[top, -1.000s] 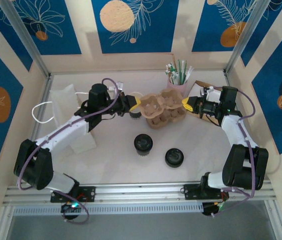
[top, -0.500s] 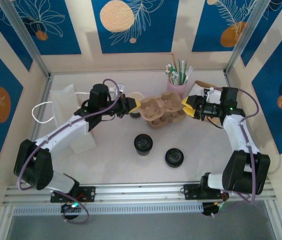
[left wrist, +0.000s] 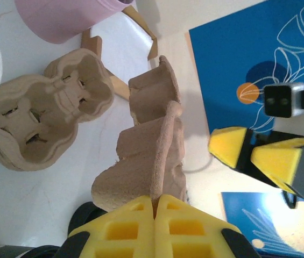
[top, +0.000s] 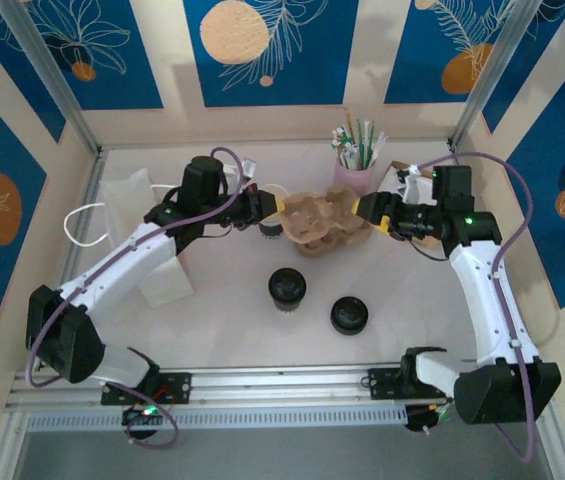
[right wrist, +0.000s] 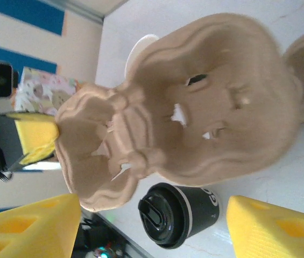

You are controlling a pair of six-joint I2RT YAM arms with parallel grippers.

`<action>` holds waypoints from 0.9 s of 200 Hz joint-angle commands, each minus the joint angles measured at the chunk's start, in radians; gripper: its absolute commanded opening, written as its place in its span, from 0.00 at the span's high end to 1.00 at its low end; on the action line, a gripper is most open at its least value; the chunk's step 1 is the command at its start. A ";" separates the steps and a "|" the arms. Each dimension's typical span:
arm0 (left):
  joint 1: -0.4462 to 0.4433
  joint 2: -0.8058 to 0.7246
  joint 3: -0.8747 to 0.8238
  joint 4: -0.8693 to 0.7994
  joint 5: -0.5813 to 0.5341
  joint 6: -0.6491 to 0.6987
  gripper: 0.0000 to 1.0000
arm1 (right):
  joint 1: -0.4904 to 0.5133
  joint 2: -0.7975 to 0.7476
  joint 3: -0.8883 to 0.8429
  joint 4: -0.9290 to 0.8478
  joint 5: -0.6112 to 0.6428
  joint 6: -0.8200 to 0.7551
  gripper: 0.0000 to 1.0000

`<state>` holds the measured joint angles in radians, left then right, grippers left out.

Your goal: Pack the takeout coffee

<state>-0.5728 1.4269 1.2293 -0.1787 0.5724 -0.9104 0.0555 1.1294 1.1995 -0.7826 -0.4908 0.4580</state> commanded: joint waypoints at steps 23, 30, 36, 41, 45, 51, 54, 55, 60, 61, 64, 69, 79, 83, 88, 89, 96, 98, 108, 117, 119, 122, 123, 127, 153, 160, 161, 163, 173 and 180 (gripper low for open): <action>-0.048 0.001 0.075 -0.101 -0.056 0.082 1.00 | 0.194 0.036 0.128 -0.127 0.281 -0.115 0.27; -0.053 0.004 0.079 -0.102 -0.057 0.083 1.00 | 0.214 0.049 0.138 -0.130 0.299 -0.125 0.27; -0.057 0.007 0.082 -0.101 -0.056 0.084 1.00 | 0.227 0.059 0.142 -0.128 0.305 -0.131 0.27; -0.060 0.009 0.084 -0.100 -0.055 0.083 1.00 | 0.236 0.066 0.142 -0.125 0.308 -0.134 0.27; -0.062 0.010 0.084 -0.100 -0.055 0.083 1.00 | 0.243 0.071 0.143 -0.121 0.310 -0.137 0.27; -0.064 0.012 0.085 -0.100 -0.055 0.083 1.00 | 0.253 0.078 0.142 -0.118 0.312 -0.142 0.27; -0.064 0.012 0.085 -0.100 -0.055 0.083 1.00 | 0.258 0.082 0.143 -0.116 0.315 -0.144 0.27; -0.064 0.011 0.085 -0.100 -0.055 0.083 1.00 | 0.260 0.084 0.142 -0.115 0.315 -0.145 0.27; -0.066 0.012 0.085 -0.099 -0.053 0.082 1.00 | 0.267 0.091 0.141 -0.112 0.320 -0.149 0.27; -0.066 0.012 0.084 -0.098 -0.053 0.081 1.00 | 0.267 0.092 0.140 -0.111 0.321 -0.150 0.27; -0.066 0.012 0.084 -0.099 -0.054 0.081 1.00 | 0.270 0.095 0.140 -0.109 0.326 -0.151 0.28; -0.068 0.012 0.084 -0.098 -0.053 0.081 1.00 | 0.277 0.103 0.138 -0.107 0.331 -0.155 0.28; -0.068 0.012 0.084 -0.097 -0.052 0.080 1.00 | 0.286 0.118 0.138 -0.103 0.341 -0.161 0.29; -0.068 0.012 0.085 -0.097 -0.051 0.080 1.00 | 0.288 0.123 0.137 -0.100 0.341 -0.163 0.29; -0.070 0.013 0.084 -0.097 -0.051 0.080 1.00 | 0.290 0.129 0.135 -0.094 0.341 -0.164 0.30; -0.070 0.013 0.084 -0.096 -0.051 0.079 1.00 | 0.291 0.129 0.134 -0.093 0.341 -0.164 0.30; -0.072 0.013 0.084 -0.097 -0.050 0.079 1.00 | 0.295 0.138 0.132 -0.087 0.343 -0.167 0.31; -0.072 0.012 0.084 -0.097 -0.051 0.079 1.00 | 0.294 0.140 0.133 -0.085 0.344 -0.167 0.31; -0.072 0.012 0.083 -0.097 -0.048 0.078 1.00 | 0.297 0.149 0.133 -0.078 0.344 -0.170 0.32; -0.073 0.012 0.084 -0.096 -0.046 0.077 1.00 | 0.300 0.158 0.133 -0.069 0.345 -0.174 0.33; -0.073 0.012 0.084 -0.095 -0.047 0.076 1.00 | 0.301 0.160 0.134 -0.067 0.345 -0.175 0.33; -0.074 0.011 0.084 -0.094 -0.047 0.076 1.00 | 0.303 0.162 0.134 -0.065 0.345 -0.175 0.33; -0.074 0.011 0.083 -0.094 -0.047 0.076 1.00 | 0.303 0.164 0.135 -0.065 0.345 -0.175 0.33; -0.074 0.011 0.083 -0.094 -0.047 0.077 1.00 | 0.303 0.167 0.136 -0.063 0.344 -0.177 0.34; -0.073 0.005 0.076 -0.086 -0.038 0.071 1.00 | 0.311 0.188 0.134 -0.048 0.355 -0.192 0.34; -0.073 0.005 0.075 -0.082 -0.036 0.069 1.00 | 0.313 0.192 0.131 -0.045 0.357 -0.195 0.34; -0.073 0.005 0.075 -0.082 -0.034 0.069 1.00 | 0.314 0.192 0.130 -0.045 0.357 -0.196 0.34; -0.074 0.004 0.075 -0.082 -0.034 0.069 1.00 | 0.313 0.193 0.129 -0.045 0.357 -0.198 0.34; -0.074 0.001 0.072 -0.081 -0.032 0.067 1.00 | 0.313 0.198 0.125 -0.038 0.354 -0.202 0.35; -0.074 0.000 0.072 -0.081 -0.032 0.067 1.00 | 0.314 0.200 0.120 -0.030 0.348 -0.201 0.37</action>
<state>-0.6373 1.4300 1.2766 -0.2707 0.5259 -0.8539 0.3611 1.3205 1.3285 -0.8337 -0.1432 0.2840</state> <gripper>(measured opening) 0.040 0.649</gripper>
